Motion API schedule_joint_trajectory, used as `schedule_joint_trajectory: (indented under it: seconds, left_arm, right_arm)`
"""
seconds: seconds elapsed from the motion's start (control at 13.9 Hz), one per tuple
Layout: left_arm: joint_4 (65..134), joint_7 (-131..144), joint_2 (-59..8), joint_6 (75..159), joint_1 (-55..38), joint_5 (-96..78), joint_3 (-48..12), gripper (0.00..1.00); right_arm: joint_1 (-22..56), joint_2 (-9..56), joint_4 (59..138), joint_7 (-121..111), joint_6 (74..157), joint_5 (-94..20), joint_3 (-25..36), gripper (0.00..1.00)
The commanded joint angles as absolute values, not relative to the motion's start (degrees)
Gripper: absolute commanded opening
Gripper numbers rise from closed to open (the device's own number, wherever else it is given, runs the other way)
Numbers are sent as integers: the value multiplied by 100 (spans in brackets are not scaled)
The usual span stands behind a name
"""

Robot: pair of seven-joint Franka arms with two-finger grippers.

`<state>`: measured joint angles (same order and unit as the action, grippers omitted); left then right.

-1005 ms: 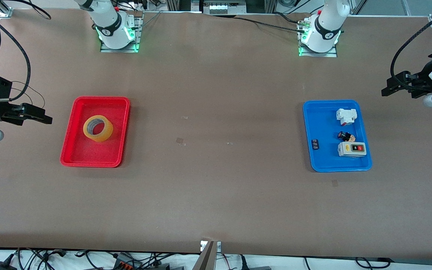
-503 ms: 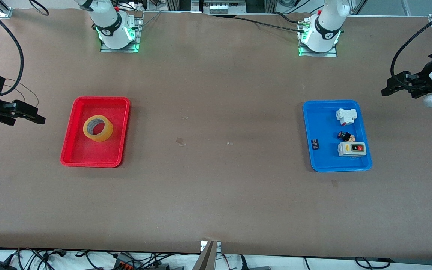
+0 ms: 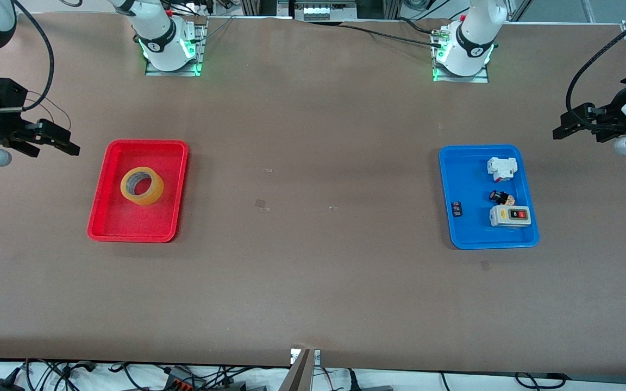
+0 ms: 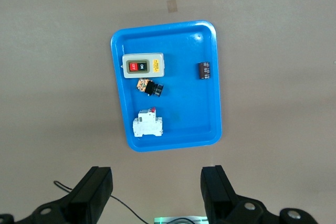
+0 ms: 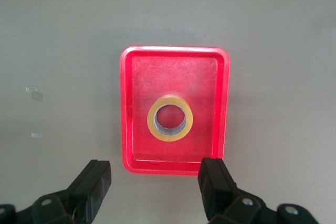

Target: Place and move tape with both arms

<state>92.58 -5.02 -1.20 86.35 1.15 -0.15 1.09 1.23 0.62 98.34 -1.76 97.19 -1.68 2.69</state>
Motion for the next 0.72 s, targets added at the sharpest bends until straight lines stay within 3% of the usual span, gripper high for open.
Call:
schedule_joint_trajectory:
  seconds: [0.0,0.65]
  left_arm:
    - [9193,-475,-123,8543,114,-35,114,100]
    - [9193,-475,-132,8543,114,-35,114,100]
  right_arm:
    - [79,-141,10028,-229,9817,-106,220,100]
    - [70,-211,9993,-229,9624,-106,246,100]
